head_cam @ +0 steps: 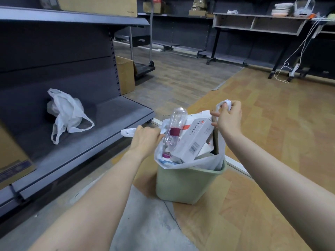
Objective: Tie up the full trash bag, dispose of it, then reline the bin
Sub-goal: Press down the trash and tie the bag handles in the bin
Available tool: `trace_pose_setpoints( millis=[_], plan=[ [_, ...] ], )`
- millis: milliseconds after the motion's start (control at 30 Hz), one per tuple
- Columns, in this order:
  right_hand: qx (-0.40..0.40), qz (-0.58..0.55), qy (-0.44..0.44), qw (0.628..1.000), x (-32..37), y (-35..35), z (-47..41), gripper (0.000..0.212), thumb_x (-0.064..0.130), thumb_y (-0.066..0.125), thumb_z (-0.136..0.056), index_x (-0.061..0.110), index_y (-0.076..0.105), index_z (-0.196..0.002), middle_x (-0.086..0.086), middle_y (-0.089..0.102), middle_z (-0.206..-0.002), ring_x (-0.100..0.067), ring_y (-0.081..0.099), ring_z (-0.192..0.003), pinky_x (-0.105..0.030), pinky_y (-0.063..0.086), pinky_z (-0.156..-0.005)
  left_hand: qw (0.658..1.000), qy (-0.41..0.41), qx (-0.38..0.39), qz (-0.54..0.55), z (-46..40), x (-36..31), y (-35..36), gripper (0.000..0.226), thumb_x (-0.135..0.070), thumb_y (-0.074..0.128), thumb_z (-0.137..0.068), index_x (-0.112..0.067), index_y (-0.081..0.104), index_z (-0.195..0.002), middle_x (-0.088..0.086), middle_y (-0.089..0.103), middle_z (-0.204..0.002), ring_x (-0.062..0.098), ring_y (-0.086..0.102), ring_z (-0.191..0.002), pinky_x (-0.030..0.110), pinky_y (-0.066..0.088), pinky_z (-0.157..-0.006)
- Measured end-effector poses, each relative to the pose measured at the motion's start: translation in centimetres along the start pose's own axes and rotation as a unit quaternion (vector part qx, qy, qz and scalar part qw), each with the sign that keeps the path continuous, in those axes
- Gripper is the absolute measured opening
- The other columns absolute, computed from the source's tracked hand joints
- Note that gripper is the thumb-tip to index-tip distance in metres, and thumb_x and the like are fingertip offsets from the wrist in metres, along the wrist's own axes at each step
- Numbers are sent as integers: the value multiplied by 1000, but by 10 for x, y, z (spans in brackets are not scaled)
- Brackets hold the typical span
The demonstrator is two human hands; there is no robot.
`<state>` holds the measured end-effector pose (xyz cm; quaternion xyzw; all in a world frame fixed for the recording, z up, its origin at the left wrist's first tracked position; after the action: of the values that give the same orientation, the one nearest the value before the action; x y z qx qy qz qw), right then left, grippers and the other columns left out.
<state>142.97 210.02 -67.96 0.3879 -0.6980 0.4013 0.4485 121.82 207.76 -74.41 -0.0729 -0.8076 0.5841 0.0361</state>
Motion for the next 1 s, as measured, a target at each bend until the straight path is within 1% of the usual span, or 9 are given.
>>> trace_pose_setpoints(
  millis=[100,167,300,367,433,500,633,800,1000],
  plan=[
    [-39,-7,7,999,0,-5,-2,10,16,24,-102,14,34,-100,13,41,-81,-20,67,-86,-47,56,-68,995,95,20,-1,7,-7,1,35,-48,41,-96,-15,44,-85,9,67,-85,33,59,-81,34,34,-73],
    [-53,-17,8,998,-1,-7,-4,11,16,24,-101,14,35,-99,13,43,-82,-23,69,-86,-47,57,-66,982,188,27,9,15,-7,8,50,-64,41,-85,-15,49,-89,8,64,-74,33,59,-73,31,30,-60],
    [-62,-19,13,998,0,-11,-8,13,16,24,-101,14,36,-99,12,42,-84,-21,69,-85,-35,56,-58,950,304,31,-60,27,5,17,75,-83,31,-65,-14,61,-66,4,55,-64,24,53,-58,26,27,-53],
    [-67,-24,13,997,1,-14,-8,13,16,25,-102,13,37,-100,13,42,-82,-21,68,-86,-34,56,-57,941,316,20,-123,31,9,16,69,-86,42,-59,-21,65,-60,-2,55,-64,16,52,-55,22,27,-51],
    [-60,-19,6,998,2,-15,-8,12,17,27,-101,13,38,-101,12,45,-77,-26,67,-84,-45,56,-66,928,342,6,-148,34,9,13,50,-73,67,-55,-23,65,-52,-5,57,-64,14,53,-55,19,31,-49],
    [-48,-2,-2,999,0,-15,-7,12,19,29,-101,13,39,-101,11,47,-73,-29,64,-78,-54,55,-74,918,369,-15,-141,40,3,13,38,-52,80,-56,-20,61,-46,-1,60,-73,17,55,-63,23,36,-55],
    [-40,35,-12,999,-6,-13,-10,12,22,30,-99,17,40,-98,12,50,-74,-28,67,-92,-58,50,-84,903,406,-86,-114,46,-5,20,20,-26,65,-72,-19,61,-54,8,66,-99,25,50,-90,32,33,-82],
    [-30,59,-20,998,-7,-14,-11,11,22,30,-100,18,39,-98,17,46,-83,-18,69,-83,-56,51,-85,898,414,-108,-104,50,0,16,25,-7,44,-74,-19,60,-58,-4,57,-65,20,54,-62,27,33,-79],
    [-38,61,-27,997,-6,-16,-11,11,21,29,-100,18,39,-98,7,50,-93,-15,66,-76,-55,51,-85,948,254,-190,-24,32,-7,-14,22,-2,35,-70,-11,52,-61,2,48,-49,21,46,-47,26,32,-68]
  ],
)
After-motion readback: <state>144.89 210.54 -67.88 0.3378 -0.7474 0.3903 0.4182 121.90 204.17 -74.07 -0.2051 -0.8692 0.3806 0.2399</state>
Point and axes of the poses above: each hand's wrist, its own z-axis away from the middle knuckle, its own y-axis out of the palm, x = y × z, the point moved 1 cm from there along -z, towards the middle knuckle
